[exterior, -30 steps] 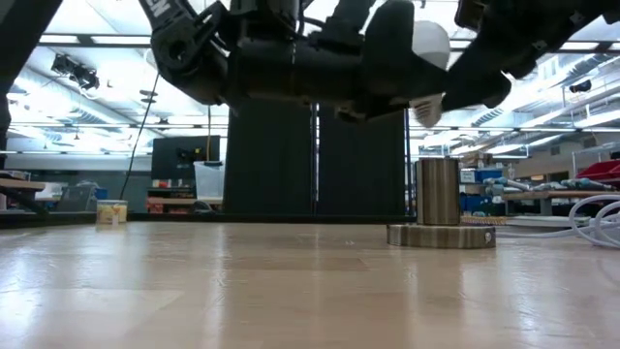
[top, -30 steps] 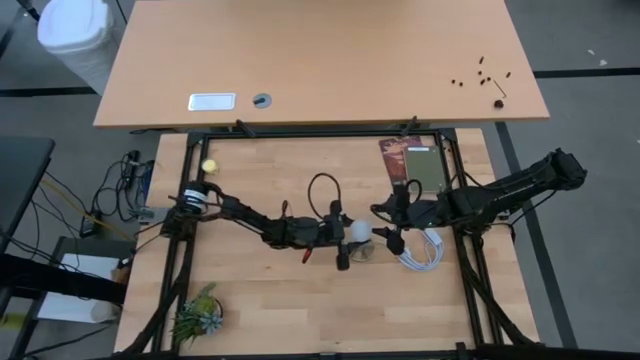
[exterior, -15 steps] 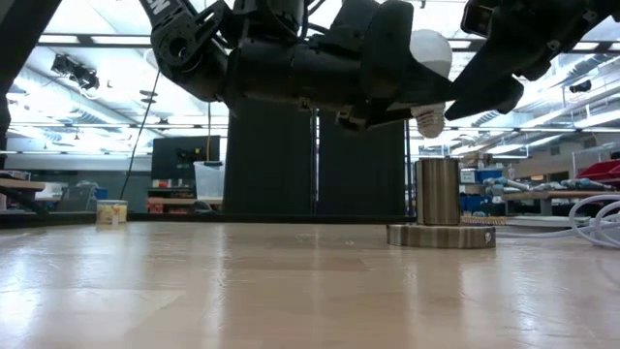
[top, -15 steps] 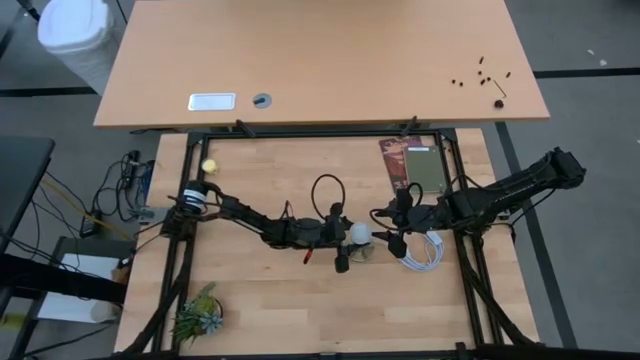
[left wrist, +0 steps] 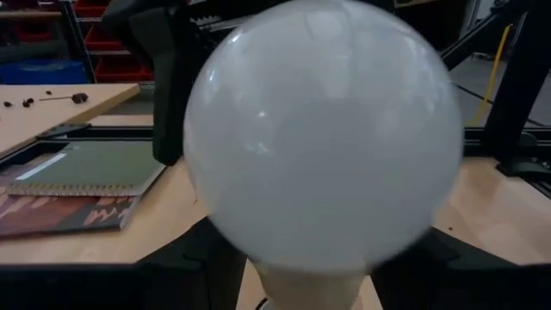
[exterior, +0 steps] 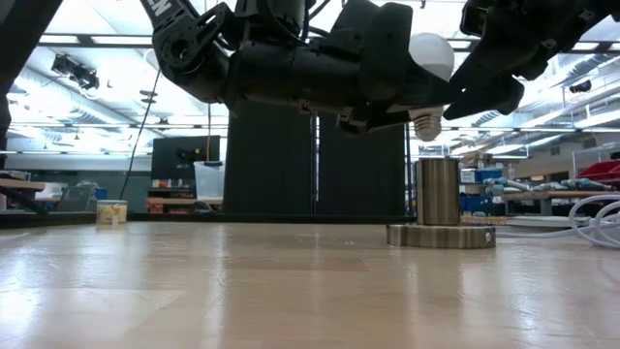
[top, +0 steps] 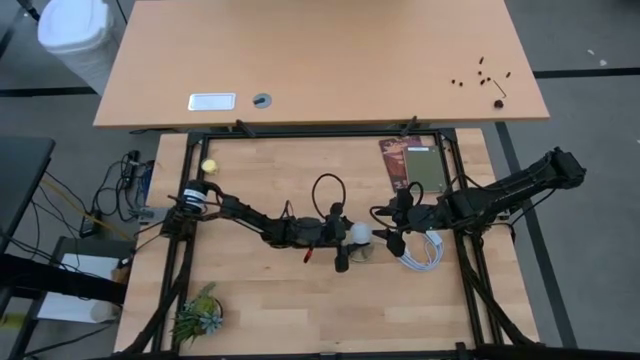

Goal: Screw lightbulb
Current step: Insert the lightbulb into the lamp

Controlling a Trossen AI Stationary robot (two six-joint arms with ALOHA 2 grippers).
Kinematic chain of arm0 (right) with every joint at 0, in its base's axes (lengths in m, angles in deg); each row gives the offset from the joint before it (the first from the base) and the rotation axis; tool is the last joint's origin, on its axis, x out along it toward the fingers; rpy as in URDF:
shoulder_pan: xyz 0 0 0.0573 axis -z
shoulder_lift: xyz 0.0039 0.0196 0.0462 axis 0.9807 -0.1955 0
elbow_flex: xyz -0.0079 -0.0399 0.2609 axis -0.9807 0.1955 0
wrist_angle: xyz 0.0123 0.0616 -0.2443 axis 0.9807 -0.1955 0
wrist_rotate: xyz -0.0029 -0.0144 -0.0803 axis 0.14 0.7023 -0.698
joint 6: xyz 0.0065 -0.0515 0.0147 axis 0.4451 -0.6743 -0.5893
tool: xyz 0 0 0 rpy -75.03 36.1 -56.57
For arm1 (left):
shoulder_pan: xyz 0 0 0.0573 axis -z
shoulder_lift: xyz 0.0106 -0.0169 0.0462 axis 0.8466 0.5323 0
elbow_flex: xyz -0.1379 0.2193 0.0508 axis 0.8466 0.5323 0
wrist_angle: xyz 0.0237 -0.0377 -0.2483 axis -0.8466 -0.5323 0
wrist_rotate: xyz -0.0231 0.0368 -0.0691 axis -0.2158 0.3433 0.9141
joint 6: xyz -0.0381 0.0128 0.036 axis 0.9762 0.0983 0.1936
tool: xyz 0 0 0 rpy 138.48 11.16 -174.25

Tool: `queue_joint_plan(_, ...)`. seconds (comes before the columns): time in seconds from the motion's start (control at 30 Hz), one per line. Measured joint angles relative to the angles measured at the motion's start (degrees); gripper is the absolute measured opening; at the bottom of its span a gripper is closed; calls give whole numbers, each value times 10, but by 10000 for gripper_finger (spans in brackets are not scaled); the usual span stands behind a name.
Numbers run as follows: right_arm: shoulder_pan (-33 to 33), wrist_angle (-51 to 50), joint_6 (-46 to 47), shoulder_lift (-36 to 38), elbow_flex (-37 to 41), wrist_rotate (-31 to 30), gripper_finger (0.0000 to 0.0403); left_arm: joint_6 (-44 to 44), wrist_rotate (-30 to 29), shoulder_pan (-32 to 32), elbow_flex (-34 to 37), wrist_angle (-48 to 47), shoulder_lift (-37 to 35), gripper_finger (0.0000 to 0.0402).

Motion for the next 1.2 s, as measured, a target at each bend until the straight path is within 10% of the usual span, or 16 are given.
queue_joint_plan(1.2, -19, -24, 30, 0, 0, 7, 309, 10, 12, -3, -26, -70, 35, 211)
